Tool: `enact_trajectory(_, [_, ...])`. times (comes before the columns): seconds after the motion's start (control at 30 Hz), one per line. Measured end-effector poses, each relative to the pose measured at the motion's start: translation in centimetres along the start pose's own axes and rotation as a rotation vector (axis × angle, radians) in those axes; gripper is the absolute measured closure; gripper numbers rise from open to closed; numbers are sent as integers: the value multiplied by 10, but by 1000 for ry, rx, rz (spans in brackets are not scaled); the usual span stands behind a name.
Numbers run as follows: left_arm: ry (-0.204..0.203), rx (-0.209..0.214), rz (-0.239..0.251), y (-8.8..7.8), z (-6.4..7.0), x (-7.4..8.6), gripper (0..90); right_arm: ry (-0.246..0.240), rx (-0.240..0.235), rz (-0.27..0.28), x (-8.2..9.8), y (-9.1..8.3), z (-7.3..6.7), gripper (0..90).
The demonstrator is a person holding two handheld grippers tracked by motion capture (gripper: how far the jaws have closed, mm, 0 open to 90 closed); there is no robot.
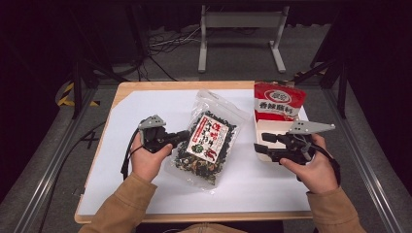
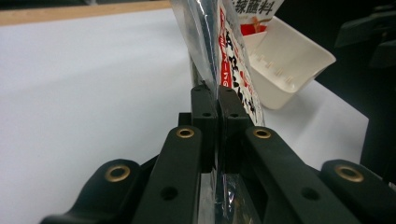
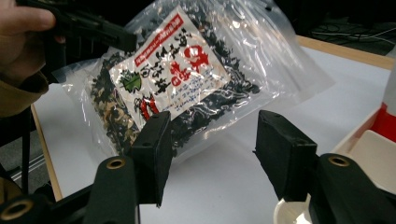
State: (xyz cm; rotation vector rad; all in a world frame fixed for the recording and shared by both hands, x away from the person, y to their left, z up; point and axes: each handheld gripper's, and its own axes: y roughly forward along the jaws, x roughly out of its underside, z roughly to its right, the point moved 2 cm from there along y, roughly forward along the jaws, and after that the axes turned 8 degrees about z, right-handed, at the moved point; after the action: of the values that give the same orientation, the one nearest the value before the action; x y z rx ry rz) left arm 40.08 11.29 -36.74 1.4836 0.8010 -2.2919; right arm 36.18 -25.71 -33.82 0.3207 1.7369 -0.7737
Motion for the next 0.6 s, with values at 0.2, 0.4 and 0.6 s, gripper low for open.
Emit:
enact_trajectory(0.2, [31, 10, 50, -12, 6, -7, 878, 61, -36, -4, 7, 17, -6, 419])
enact_trajectory(0.4, [81, 34, 106, -24, 20, -16, 879, 94, -45, -2, 14, 34, -10, 378])
enact_trajectory(0.6, [128, 76, 140, -31, 36, -22, 880, 104, -71, 5, 19, 46, -15, 337])
